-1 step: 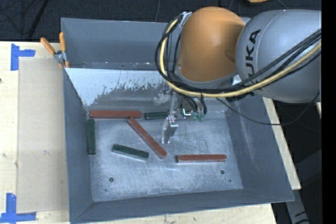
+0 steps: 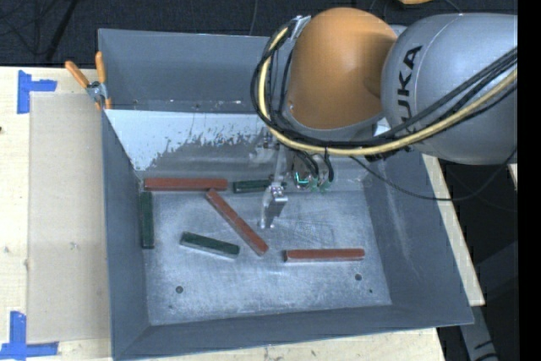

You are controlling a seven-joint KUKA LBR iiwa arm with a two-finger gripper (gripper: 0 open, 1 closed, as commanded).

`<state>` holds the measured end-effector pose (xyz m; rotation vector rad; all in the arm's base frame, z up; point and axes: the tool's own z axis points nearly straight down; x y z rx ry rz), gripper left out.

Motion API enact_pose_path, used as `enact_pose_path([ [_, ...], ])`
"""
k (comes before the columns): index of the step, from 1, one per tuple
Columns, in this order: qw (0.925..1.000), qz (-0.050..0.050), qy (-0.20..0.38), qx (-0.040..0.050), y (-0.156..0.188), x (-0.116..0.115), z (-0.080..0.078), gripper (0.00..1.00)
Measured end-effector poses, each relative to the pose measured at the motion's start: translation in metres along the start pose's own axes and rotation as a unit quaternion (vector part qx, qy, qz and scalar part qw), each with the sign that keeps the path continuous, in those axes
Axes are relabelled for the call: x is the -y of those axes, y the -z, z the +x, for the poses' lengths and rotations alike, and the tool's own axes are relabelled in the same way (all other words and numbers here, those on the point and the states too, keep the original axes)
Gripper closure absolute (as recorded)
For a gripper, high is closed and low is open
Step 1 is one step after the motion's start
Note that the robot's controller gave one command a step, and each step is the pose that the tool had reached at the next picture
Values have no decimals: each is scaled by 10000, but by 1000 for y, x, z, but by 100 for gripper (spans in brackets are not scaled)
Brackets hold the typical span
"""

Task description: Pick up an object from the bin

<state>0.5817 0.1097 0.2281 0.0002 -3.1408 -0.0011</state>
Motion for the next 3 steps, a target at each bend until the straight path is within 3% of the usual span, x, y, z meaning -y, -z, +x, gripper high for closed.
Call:
enact_pose_path([
  [1,9993,3,368,22,-42,-5,7,0],
  [2,9918,0,1279,9,-110,27,45,0],
  [3,9926,-21,1213,77,-151,-12,22,100],
])
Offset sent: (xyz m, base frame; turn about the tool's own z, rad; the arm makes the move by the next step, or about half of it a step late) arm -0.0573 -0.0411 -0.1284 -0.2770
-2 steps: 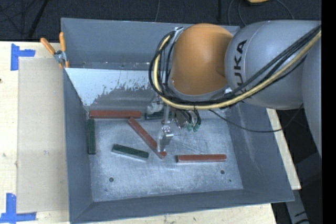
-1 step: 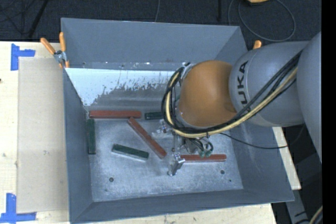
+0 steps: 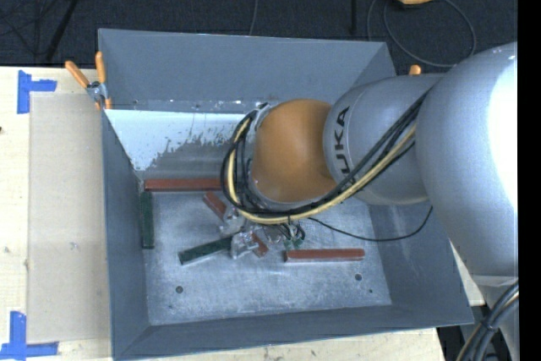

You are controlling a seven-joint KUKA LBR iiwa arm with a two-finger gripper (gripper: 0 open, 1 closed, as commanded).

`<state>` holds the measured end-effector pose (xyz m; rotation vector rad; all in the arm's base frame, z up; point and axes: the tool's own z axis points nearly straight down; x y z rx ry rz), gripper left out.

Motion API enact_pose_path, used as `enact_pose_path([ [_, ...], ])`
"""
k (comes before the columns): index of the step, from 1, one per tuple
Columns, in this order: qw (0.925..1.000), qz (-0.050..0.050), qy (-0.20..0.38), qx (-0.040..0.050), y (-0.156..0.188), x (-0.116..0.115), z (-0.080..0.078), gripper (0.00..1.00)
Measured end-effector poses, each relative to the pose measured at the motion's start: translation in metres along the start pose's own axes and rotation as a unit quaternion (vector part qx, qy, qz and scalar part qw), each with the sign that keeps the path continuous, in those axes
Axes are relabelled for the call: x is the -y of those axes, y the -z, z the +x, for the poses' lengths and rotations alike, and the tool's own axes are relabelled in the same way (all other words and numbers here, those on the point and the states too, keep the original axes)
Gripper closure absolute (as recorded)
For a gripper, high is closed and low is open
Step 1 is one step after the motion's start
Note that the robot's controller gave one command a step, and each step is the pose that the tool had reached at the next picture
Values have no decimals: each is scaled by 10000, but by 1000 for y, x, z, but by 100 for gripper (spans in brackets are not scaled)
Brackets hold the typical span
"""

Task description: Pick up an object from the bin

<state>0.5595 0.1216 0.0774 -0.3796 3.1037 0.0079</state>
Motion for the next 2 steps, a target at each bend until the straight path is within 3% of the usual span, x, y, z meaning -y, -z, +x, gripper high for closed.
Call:
enact_pose_path([
  [1,10000,-2,-5,0,0,0,0,100],
  [2,9999,14,74,-80,201,-17,-8,100],
])
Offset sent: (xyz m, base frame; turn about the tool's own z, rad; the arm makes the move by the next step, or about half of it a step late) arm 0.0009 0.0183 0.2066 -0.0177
